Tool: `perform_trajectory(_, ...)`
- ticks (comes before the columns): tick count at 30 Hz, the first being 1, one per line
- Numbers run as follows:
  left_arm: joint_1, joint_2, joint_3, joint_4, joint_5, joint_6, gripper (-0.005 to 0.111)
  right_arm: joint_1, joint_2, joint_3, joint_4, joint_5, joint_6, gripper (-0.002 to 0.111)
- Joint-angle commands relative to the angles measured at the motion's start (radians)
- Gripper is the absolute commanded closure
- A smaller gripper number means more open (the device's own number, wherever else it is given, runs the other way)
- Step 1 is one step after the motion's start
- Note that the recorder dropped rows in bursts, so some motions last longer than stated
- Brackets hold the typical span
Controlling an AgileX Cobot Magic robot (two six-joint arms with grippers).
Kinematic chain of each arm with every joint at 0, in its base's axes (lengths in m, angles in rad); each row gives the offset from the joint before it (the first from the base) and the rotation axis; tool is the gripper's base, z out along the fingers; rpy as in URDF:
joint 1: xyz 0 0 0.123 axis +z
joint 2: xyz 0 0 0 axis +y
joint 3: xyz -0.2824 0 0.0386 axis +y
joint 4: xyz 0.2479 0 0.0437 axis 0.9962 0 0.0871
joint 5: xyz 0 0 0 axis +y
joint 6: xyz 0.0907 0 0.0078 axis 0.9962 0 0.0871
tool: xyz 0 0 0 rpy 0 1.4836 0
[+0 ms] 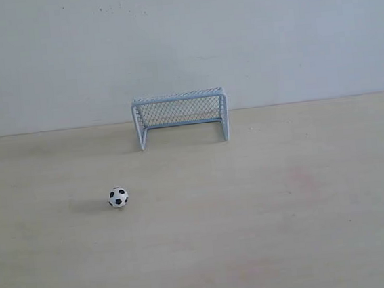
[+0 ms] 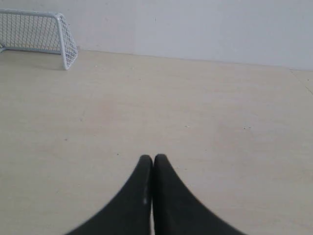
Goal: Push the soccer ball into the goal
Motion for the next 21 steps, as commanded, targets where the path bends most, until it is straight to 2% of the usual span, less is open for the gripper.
perform_trajectory(1, 0.003, -0.002, 0.003, 0.001, -0.004, 0.003, 0.102, -0.004, -0.005, -0.001, 0.000, -0.008, -0.004, 0.109)
perform_trajectory(12, 0.003, -0.002, 0.003, 0.001, 0.000, 0.003, 0.102, -0.004, -0.005, -0.001, 0.000, -0.008, -0.004, 0.109)
perform_trajectory(16, 0.003, -0.002, 0.000, -0.062, -0.011, -0.002, 0.102, -0.004, -0.005, -0.001, 0.000, -0.008, -0.004, 0.109)
perform_trajectory(21, 0.003, -0.002, -0.241, -0.205, -0.039, -0.059, 0.102, -0.004, -0.005, -0.001, 0.000, -0.008, -0.004, 0.109)
